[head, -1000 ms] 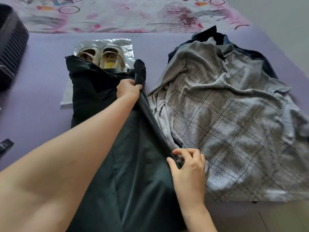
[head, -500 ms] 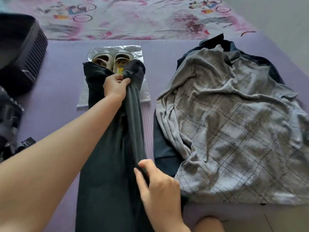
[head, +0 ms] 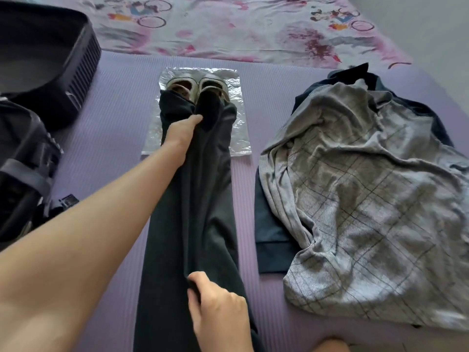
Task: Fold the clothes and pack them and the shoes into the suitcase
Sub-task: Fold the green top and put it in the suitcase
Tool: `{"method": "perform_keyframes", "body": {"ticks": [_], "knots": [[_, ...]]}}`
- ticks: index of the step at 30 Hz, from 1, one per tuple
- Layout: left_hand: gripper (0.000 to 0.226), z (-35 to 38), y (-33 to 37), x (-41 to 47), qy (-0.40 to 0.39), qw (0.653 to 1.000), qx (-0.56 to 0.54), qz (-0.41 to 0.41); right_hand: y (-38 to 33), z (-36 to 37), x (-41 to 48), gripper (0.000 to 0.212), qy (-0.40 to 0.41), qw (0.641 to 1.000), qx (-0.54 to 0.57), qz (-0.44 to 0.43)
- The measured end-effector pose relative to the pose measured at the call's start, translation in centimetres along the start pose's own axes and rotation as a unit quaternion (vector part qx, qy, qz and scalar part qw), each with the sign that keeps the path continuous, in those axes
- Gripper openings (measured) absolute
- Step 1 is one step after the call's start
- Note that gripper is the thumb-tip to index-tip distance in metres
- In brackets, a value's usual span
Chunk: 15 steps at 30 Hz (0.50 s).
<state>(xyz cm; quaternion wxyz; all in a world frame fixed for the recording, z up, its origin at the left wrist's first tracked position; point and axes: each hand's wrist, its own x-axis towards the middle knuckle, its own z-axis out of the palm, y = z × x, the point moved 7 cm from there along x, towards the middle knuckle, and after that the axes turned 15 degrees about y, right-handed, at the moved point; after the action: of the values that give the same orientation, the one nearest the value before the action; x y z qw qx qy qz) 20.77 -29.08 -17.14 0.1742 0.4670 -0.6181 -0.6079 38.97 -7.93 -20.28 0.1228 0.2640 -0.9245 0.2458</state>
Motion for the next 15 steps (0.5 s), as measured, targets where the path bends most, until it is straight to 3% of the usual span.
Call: {"method": "perform_keyframes", "body": {"ticks": [4,8,10,12,15], "knots": [[0.017,1.0,3.0,1.6,0.028,0.994,-0.045,0.100,0.6,0.4,-0.2,0.020,-0.016,1.000,-0.003,-0.010],[0.021,1.1,3.6,2.2,0.044,0.985,-0.089,0.140,0.8,0.6,-0.3,0.020,-0.037,0.999,0.010,-0.003],[0.018,-0.2,2.5,2.9,0.118,0.981,-0.060,0.143,0.7,0.7,-0.4,0.022,-0.057,0.998,0.018,-0.006],[0.028,-2.0,1.7,3.4,0.180,0.970,0.002,0.162,0.6,0.8,-0.7,0.027,-0.071,0.997,0.028,-0.010],[0.030,-3.1,2.4,3.0,0.187,0.955,0.060,0.223,0.7,0.7,-1.3,0.039,-0.116,0.989,0.084,0.017]]}}
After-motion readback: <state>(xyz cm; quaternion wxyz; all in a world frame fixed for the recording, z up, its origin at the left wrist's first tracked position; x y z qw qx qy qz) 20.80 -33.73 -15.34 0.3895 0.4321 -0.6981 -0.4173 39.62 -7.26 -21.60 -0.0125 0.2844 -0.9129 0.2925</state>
